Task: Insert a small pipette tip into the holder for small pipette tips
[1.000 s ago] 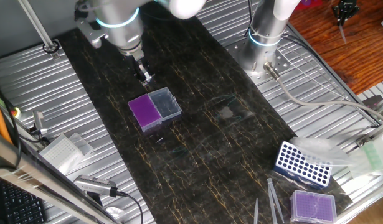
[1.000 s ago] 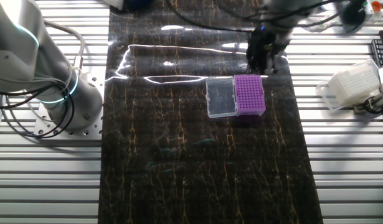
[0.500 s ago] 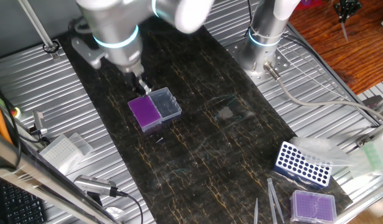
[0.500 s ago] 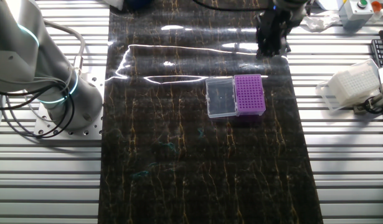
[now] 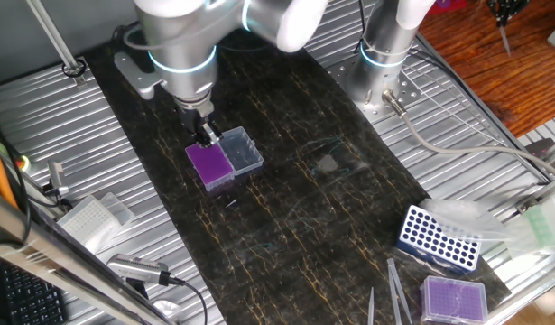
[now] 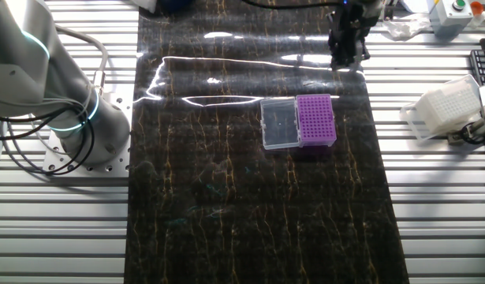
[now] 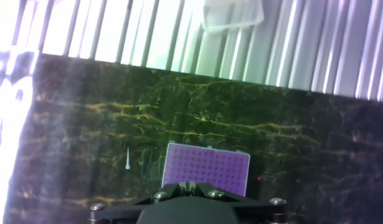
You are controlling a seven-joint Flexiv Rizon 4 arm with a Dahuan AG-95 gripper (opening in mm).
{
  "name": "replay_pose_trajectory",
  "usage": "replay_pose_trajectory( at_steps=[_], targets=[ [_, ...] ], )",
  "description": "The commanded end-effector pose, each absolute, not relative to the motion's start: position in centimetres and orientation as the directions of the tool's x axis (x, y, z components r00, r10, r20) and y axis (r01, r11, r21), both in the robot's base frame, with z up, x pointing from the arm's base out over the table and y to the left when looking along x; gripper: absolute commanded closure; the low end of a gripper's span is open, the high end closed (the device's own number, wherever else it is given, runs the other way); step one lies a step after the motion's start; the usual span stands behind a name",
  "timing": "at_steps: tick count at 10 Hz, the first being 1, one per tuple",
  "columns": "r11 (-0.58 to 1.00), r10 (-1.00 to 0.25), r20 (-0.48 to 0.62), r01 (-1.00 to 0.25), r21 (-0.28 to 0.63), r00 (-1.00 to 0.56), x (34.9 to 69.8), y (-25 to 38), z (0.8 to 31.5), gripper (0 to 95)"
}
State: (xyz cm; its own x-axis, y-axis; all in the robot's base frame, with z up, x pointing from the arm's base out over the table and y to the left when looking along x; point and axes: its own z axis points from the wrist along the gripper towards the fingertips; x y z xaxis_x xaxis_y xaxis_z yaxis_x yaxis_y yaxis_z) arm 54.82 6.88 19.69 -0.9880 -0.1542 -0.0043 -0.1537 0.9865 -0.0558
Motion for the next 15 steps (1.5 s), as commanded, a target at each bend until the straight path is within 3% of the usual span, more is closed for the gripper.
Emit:
replay_pose_trajectory(
  at_steps=[1, 15],
  targets=[
    [0.995, -0.054, 0.097, -0.061, -0.075, -0.994, 55.3, 7.1, 19.8, 95.0],
    [0.996, -0.001, 0.093, -0.009, -0.086, -0.996, 61.3, 12.5, 22.8, 95.0]
  ],
)
